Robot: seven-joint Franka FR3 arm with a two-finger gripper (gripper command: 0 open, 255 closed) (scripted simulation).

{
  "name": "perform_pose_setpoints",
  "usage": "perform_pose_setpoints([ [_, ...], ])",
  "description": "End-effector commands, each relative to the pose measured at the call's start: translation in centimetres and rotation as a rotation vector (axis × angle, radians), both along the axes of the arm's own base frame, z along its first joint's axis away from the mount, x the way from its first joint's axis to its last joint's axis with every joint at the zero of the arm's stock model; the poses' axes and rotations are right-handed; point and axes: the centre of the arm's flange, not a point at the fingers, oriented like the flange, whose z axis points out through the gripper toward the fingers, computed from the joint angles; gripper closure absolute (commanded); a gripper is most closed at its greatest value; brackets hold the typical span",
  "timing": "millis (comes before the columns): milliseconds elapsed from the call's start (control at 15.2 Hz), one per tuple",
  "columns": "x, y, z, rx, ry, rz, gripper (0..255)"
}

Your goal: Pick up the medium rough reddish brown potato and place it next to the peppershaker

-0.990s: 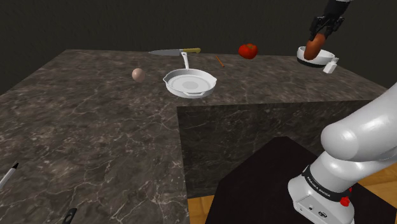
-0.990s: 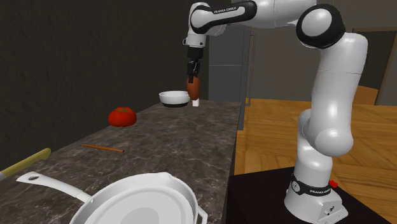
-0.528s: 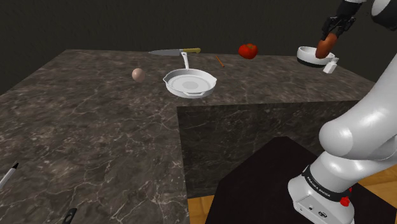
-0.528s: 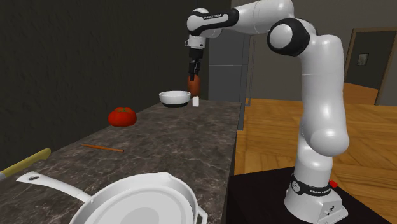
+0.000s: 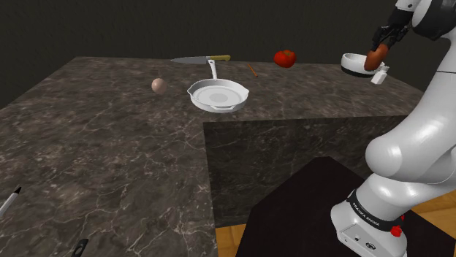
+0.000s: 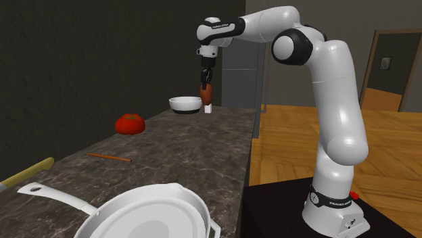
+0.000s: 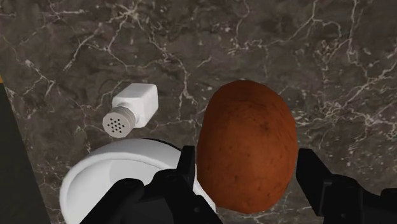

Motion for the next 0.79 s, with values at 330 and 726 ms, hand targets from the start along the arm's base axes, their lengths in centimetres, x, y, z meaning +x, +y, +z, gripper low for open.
perform_pose_setpoints([
  [330,0.0,0.0,-3.7,-0.001,0.0,0.0,255],
  [726,0.0,0.0,-6.8,-0.001,0.0,0.0,255],
])
